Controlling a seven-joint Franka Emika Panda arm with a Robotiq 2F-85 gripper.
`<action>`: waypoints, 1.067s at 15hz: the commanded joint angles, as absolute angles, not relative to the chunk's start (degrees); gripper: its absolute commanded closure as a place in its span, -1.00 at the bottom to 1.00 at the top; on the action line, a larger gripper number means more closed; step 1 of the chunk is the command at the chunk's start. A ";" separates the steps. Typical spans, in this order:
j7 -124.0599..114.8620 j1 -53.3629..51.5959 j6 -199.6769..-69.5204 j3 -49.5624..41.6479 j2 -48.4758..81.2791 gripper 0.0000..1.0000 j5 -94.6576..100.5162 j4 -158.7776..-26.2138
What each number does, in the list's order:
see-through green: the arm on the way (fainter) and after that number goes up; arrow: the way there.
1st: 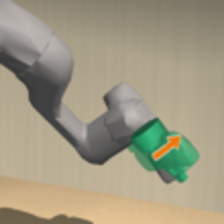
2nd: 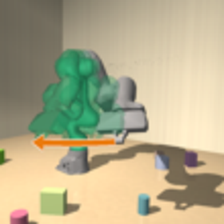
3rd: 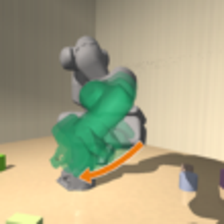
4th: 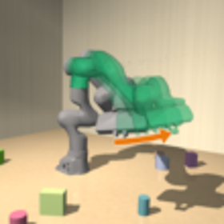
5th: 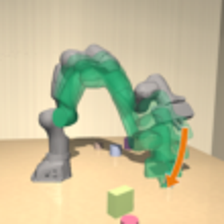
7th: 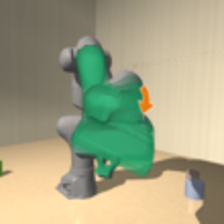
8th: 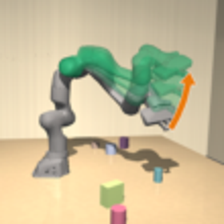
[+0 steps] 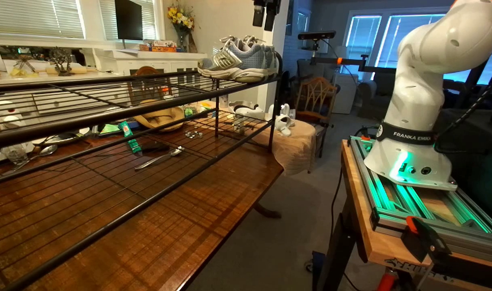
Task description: Place a shoe on top of its counterpart
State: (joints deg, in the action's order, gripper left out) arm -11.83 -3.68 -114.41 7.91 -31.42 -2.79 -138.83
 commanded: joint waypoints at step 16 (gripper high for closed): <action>-7.88 -3.58 -127.00 7.04 -27.98 -1.00 -1.01 -142.89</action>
State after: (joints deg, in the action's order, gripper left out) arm -9.52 -3.46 -123.99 7.65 -29.23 -1.87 -141.75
